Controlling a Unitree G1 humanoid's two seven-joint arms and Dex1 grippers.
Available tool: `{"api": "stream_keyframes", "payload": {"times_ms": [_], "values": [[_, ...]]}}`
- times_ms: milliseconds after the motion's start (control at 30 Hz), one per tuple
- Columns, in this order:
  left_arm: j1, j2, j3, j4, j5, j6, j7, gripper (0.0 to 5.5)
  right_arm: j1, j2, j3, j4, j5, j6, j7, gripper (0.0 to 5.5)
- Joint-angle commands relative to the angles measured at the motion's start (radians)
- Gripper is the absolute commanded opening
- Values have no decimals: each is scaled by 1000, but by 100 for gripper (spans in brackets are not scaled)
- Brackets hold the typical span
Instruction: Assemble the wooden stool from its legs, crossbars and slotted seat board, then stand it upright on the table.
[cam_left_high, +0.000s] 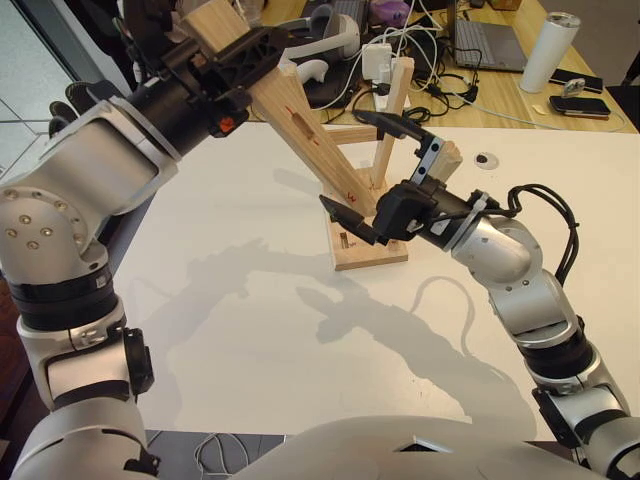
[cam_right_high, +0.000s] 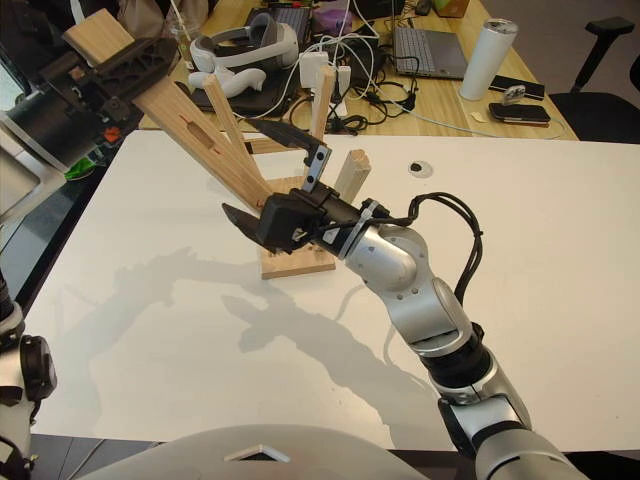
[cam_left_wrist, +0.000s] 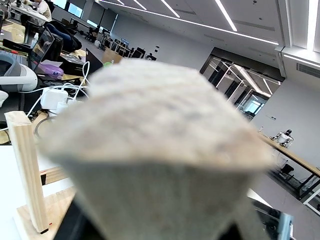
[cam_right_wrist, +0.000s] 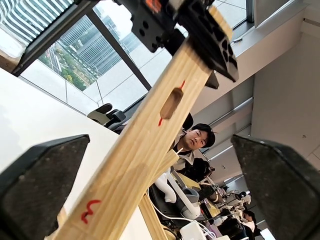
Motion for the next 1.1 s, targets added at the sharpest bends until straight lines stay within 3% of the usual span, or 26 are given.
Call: {"api": "stream_keyframes", "payload": {"times_ms": [33,233,433,700,767,867,1000,1100], "values": [[11,55,21,-52,-26,53,-54,102,-30,0,-34,27,-50,22,-16,540],[106,124,70,-122,-49,85,-123,102,-45,24,-70,53,-93,64,-48,540],[53,126,107,-3,62,14,-82,102,-47,87,-81,26,-30,77,-35,540],[-68,91,163,189,463,-178,73,102,-70,284,-161,-79,252,283,-58,540],[-5,73,119,109,544,-163,60,102,-124,369,-262,-92,369,395,-122,540],[133,49,47,-23,689,-161,36,102,-286,417,-535,-44,552,512,-269,540],[310,-86,-28,-238,804,-171,107,102,-397,288,-851,111,655,535,-426,540],[368,-176,-87,-376,916,-155,206,102,-325,230,-990,195,663,571,-533,540]]}}
